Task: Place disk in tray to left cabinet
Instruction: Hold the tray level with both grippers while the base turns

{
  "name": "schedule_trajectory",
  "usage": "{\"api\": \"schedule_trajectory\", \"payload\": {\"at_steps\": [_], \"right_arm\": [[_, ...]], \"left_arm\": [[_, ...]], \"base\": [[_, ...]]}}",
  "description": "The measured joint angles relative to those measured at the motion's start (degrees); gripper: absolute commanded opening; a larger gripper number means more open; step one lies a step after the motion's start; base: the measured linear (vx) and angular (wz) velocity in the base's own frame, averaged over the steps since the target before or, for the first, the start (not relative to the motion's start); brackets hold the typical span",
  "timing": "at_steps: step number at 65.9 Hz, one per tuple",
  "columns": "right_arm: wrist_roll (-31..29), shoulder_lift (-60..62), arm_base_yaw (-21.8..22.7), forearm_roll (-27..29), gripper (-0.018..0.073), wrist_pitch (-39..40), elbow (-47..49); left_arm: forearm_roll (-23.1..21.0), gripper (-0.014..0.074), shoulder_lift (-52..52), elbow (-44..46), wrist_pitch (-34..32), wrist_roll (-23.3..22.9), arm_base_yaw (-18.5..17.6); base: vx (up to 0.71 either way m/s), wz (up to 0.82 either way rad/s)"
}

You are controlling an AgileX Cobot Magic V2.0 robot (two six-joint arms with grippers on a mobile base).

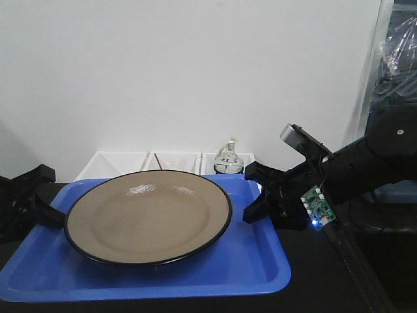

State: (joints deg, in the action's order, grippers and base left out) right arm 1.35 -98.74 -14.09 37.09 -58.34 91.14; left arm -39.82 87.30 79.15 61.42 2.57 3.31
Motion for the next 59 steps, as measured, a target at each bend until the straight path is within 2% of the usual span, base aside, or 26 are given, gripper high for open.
{"api": "schedule_trajectory", "payload": {"at_steps": [59], "right_arm": [[0.00, 0.00, 0.00, 0.00, -0.0004, -0.25, 0.00]], "left_arm": [[0.00, -0.0001, 0.00, 0.00, -0.05, 0.00, 0.00]], "base": [[0.00, 0.00]]}}
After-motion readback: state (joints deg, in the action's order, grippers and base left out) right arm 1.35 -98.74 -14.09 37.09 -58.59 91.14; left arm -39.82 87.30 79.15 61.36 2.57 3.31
